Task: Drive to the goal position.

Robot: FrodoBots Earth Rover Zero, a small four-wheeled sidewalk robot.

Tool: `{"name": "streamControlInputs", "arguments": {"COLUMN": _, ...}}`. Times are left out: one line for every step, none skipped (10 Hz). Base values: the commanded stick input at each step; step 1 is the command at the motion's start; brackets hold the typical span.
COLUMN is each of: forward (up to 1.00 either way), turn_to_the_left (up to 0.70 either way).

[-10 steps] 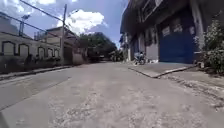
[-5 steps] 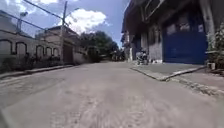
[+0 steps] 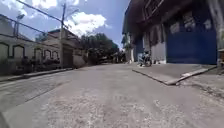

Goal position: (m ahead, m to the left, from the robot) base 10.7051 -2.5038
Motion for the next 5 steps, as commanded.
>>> {"name": "streamControlInputs", "arguments": {"forward": 0.85, "turn_to_the_left": 0.0}}
{"name": "streamControlInputs", "arguments": {"forward": 0.85, "turn_to_the_left": 0.0}}
{"name": "streamControlInputs", "arguments": {"forward": 0.85, "turn_to_the_left": 0.0}}
{"name": "streamControlInputs", "arguments": {"forward": 0.85, "turn_to_the_left": 0.0}}
{"name": "streamControlInputs", "arguments": {"forward": 0.85, "turn_to_the_left": 0.0}}
